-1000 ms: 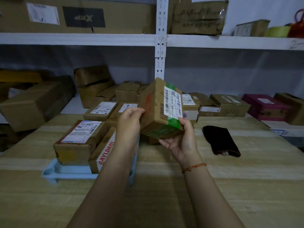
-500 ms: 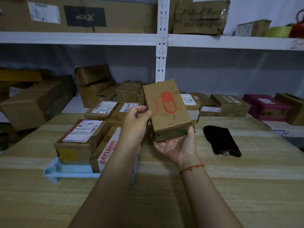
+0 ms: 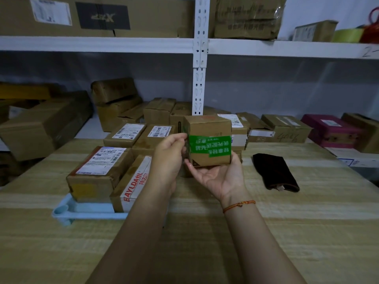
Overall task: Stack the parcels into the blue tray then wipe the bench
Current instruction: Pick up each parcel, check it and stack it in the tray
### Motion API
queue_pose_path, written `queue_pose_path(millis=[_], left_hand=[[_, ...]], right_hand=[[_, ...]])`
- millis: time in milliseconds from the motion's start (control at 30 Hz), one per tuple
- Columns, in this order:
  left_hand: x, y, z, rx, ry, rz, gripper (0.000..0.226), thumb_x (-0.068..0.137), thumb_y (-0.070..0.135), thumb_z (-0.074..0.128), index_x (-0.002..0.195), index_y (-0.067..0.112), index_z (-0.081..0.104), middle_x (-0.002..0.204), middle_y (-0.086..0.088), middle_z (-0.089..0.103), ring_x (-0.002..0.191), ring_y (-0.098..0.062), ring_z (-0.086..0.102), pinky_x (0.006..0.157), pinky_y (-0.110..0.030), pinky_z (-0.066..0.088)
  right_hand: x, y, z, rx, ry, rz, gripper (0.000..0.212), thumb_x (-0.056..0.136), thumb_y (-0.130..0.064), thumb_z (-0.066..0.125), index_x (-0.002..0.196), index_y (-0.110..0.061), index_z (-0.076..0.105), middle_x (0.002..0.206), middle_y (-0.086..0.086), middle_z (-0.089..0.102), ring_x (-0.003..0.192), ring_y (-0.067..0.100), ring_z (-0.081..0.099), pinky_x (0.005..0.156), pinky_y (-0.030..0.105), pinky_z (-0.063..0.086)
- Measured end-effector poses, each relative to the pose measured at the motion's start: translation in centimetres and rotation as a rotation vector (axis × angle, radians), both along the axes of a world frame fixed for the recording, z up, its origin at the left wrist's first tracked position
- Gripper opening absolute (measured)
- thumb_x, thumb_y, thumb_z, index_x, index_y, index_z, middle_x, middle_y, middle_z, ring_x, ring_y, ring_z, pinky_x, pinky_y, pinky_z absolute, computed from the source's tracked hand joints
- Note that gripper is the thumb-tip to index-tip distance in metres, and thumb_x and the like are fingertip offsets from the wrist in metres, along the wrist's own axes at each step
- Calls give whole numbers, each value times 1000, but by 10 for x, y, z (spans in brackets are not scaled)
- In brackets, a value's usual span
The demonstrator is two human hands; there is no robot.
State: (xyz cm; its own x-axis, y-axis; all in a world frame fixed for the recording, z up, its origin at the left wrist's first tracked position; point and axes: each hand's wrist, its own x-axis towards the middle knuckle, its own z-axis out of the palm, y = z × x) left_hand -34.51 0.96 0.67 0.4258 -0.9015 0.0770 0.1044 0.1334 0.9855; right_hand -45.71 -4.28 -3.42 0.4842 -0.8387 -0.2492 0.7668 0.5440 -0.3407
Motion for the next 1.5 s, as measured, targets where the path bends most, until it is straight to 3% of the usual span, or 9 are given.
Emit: queue_pose_path(millis=[133, 400, 600, 667, 833, 1033, 1167, 1367, 1500], left_hand=[[1, -1, 1, -22, 5, 15, 26, 101, 10, 44, 109, 16, 68, 88, 8, 71, 69, 5, 66, 55, -9, 48], [0, 6, 6, -26, 56, 51, 25, 102, 19, 45, 114, 15, 66, 105, 0, 72, 99, -12, 66, 78, -22, 50], [2, 11, 15, -59, 78, 92, 20, 100, 31, 48, 118, 27, 54, 94, 16, 60, 74, 10, 59, 59, -14, 44], [1, 12, 16, -34, 39, 82, 17, 99, 29, 50, 116, 27, 55, 94, 15, 62, 68, 13, 60, 53, -10, 44], [-2, 10, 10, 41, -20, 79, 11, 98, 24, 53, 108, 28, 57, 87, 15, 65, 73, 6, 63, 55, -10, 44], [-6, 12, 7, 130, -89, -34, 21, 99, 29, 51, 100, 22, 71, 91, 12, 73, 78, 3, 64, 58, -14, 42], [-12, 12, 6, 143, -104, -134, 26, 101, 35, 45, 96, 27, 70, 82, 17, 73, 76, 5, 65, 62, -17, 44], [-10, 9, 4, 170, 14, -102, 32, 102, 42, 40, 118, 27, 64, 111, 8, 70, 107, -13, 61, 95, -39, 47], [-8, 6, 5, 157, 47, -70, 33, 100, 45, 43, 117, 27, 65, 110, 7, 71, 106, -12, 61, 95, -41, 45]], right_hand=[[0, 1, 3, 6, -50, 31, 68, 91, -57, 45, 131, -3, 53, 131, 34, 53, 121, 51, 51, 87, 60, 53], [-4, 6, 9, -44, 107, 59, 68, 84, -62, 53, 128, -9, 56, 126, 29, 56, 113, 45, 56, 90, 54, 52], [2, 10, 12, -256, 513, -170, 33, 87, -45, 63, 116, -28, 61, 110, 3, 68, 108, 25, 64, 91, 41, 52], [8, 12, 9, -357, 692, -298, 43, 83, -43, 69, 121, -28, 57, 113, -2, 69, 101, 15, 66, 76, 31, 54], [13, 13, 3, -564, 1328, -562, 90, 63, -62, 75, 138, -31, 37, 138, 0, 46, 129, 23, 42, 107, 45, 40], [18, 18, -4, -738, 1745, -811, 107, 62, -63, 75, 145, -11, 32, 140, 6, 44, 132, 29, 37, 102, 34, 22], [24, 18, -9, -847, 1755, -925, 104, 62, -63, 69, 141, -2, 37, 136, 12, 48, 127, 32, 43, 106, 33, 23], [19, 26, 0, -945, 1497, -798, 97, 76, -58, 60, 150, -9, 23, 148, 8, 36, 137, 23, 32, 111, 33, 28], [16, 29, 0, -911, 1248, -844, 69, 86, -40, 43, 147, -10, 30, 141, 2, 46, 119, -1, 40, 89, -1, 27]])
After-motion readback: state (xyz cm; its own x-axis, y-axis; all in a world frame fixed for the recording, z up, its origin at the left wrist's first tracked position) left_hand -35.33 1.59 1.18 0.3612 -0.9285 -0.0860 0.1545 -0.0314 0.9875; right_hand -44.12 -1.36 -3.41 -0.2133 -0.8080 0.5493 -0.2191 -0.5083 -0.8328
